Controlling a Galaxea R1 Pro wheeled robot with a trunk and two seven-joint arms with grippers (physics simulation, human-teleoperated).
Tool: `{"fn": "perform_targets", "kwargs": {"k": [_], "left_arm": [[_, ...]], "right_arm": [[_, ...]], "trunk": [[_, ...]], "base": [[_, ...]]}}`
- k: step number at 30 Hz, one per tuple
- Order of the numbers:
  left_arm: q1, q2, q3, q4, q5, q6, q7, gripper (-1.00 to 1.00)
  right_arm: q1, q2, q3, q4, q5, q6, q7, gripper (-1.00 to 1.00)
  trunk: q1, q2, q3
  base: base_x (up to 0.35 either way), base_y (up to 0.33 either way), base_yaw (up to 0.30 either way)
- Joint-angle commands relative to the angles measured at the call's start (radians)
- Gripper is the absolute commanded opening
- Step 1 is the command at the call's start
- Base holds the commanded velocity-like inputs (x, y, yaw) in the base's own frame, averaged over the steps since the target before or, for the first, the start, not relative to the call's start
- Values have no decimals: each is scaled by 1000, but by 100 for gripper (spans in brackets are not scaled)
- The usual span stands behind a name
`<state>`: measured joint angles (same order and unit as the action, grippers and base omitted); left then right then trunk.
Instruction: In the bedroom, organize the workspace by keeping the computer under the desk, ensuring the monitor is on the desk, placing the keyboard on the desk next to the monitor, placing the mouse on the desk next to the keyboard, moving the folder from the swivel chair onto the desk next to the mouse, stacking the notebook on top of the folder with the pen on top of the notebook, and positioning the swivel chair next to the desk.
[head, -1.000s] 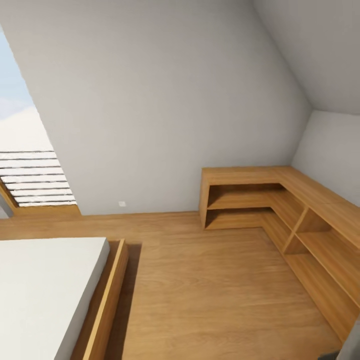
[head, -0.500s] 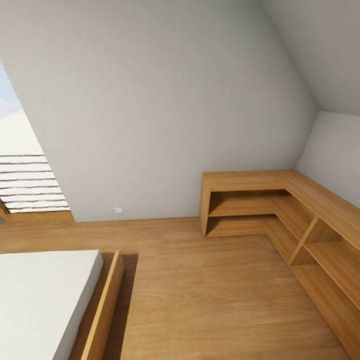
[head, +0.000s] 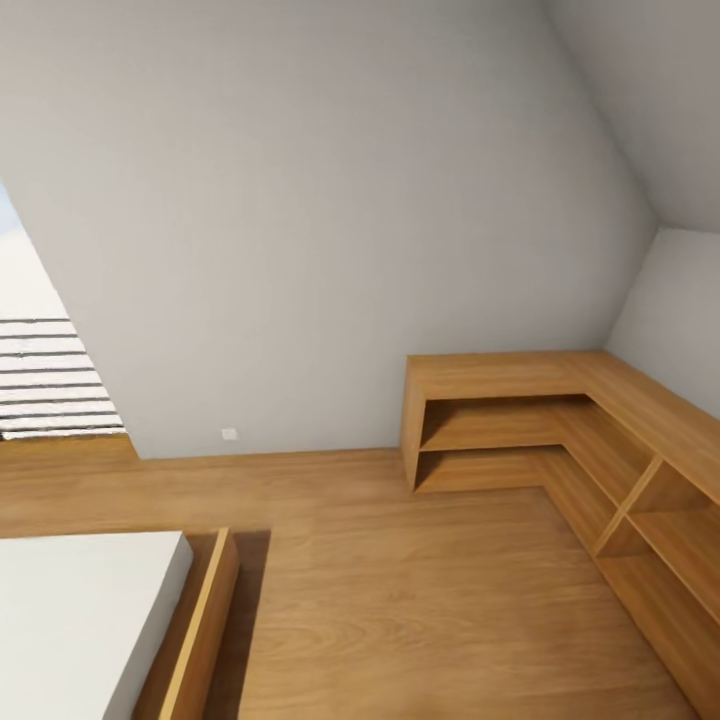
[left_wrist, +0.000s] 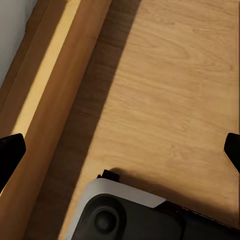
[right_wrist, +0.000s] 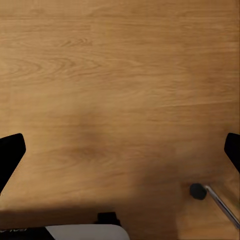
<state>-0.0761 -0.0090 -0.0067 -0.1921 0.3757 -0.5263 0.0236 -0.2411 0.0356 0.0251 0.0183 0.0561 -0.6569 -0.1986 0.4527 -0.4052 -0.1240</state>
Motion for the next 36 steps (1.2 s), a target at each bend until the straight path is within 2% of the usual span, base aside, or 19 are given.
{"fn": "perform_targets", "kwargs": {"k": [1, 15, 25, 36], "left_arm": [[-1, 0, -1, 0, 0, -3, 2, 100], [-1, 0, -1, 0, 0, -3, 2, 100], [-1, 0, -1, 0, 0, -4, 2, 100], [-1, 0, -1, 0, -1, -4, 2, 100]], "right_arm": [[-1, 0, 3, 2, 6, -3, -8, 100], [-1, 0, 3, 2, 5, -4, -9, 100], [-1, 0, 3, 2, 5, -6, -9, 100], [-1, 0, 3, 2, 5, -6, -8, 100]], "trunk": [[1, -2, -1], [1, -2, 21], [1, -2, 36], [1, -2, 46]], "base": [[336, -42, 0], [306, -66, 0], [38, -10, -75], [9, 3, -210]]}}
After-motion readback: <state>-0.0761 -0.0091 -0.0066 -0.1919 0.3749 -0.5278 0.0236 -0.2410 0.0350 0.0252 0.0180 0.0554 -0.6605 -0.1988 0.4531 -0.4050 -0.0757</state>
